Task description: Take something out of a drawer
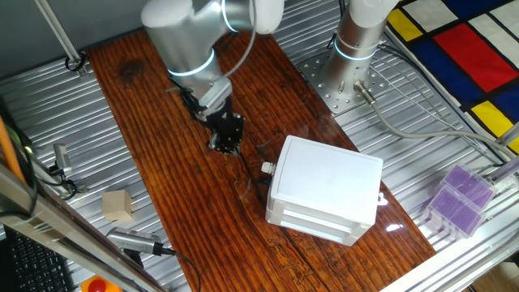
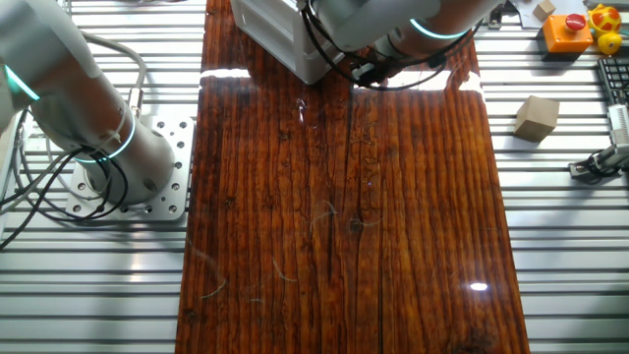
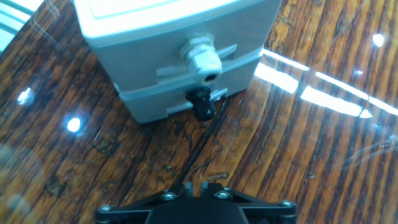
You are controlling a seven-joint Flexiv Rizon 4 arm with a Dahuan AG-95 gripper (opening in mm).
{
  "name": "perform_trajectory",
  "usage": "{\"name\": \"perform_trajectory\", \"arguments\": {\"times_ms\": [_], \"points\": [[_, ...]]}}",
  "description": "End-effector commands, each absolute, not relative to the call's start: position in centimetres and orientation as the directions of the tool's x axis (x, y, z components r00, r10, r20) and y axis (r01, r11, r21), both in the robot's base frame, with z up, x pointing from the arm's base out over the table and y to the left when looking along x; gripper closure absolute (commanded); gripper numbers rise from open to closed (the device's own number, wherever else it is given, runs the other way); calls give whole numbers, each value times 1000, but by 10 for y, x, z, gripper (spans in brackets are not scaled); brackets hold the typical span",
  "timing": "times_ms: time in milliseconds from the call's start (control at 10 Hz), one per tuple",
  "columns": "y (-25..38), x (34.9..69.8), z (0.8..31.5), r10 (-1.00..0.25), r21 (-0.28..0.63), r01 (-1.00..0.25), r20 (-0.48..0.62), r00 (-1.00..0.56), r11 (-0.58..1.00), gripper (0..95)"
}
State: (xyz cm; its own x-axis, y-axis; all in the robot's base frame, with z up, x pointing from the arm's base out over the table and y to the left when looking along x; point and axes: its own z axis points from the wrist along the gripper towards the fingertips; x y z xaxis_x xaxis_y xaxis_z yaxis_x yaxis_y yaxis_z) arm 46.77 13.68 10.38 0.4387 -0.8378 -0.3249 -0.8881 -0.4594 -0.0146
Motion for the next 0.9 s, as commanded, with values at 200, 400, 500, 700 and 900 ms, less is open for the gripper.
{"name": "perform_trajectory", "arguments": {"times_ms": [200, 400, 500, 700, 900], "points": [[137, 467, 105, -839, -12, -888, -322, 438, -459, 760], [136, 467, 105, -846, -5, -891, -311, 432, -454, 760], [137, 467, 105, -847, -3, -891, -309, 432, -454, 760], [137, 467, 105, -849, 0, -894, -310, 427, -449, 950], [137, 467, 105, -849, 1, -892, -306, 431, -453, 950]]}}
